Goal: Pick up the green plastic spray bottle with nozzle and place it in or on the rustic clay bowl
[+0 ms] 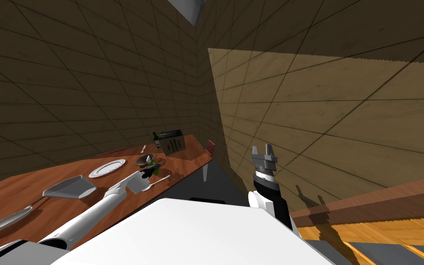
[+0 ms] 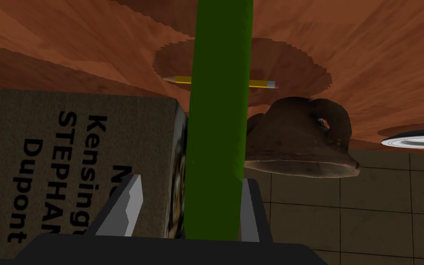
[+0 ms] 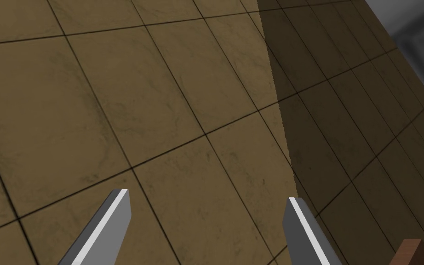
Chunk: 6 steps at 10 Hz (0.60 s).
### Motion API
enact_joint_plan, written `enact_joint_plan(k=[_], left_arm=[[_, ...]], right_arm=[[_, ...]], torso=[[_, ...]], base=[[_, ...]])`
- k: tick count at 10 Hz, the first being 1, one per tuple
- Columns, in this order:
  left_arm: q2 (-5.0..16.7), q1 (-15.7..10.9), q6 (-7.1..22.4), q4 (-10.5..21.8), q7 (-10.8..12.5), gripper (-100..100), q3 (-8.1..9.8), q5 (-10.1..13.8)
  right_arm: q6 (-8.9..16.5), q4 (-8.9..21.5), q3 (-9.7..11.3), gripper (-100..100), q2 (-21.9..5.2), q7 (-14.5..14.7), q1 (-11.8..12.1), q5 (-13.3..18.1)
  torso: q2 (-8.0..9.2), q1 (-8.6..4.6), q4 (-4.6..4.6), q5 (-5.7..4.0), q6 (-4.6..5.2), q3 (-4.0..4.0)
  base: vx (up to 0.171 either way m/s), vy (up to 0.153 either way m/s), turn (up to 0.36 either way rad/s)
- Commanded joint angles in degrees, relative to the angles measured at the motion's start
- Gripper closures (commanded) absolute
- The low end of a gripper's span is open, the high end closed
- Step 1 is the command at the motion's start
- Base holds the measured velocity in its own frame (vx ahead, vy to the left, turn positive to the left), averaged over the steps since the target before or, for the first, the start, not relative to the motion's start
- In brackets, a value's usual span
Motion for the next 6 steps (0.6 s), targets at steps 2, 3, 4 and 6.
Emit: enact_joint_plan(k=[2, 3, 4, 6], left_arm=[[0.03, 0.03, 0.08, 0.04, 0.0, 100, 0.03, -0.01], [0.02, 0.02, 0.07, 0.03, 0.01, 100, 0.02, 0.0], [0.02, 0.02, 0.07, 0.03, 0.0, 100, 0.02, 0.0], [1.14, 0.35, 1.35, -1.84, -0.12, 100, -0.57, 1.4]], right_arm=[[0.0, 0.0, 0.0, 0, 0.0, 0.0, 0.0, 0.0], [0.0, 0.0, 0.0, 0, 0.0, 0.0, 0.0, 0.0], [0.0, 0.0, 0.0, 0, 0.0, 0.0, 0.0, 0.0], [0.0, 0.0, 0.0, 0, 0.0, 0.0, 0.0, 0.0]], torso=[[0.02, -0.03, 0.01, 0.02, 0.07, 0.01], [0.03, -0.01, 0.01, 0.02, 0.04, 0.02], [0.04, 0.0, 0.01, 0.02, 0.04, 0.03], [0.04, 0.0, 0.01, 0.03, 0.05, 0.03]], base=[[0.0, 0.002, 0.007], [0.0, 0.0, 0.0], [0.0, 0.0, 0.0], [-0.031, -0.019, -0.001]])
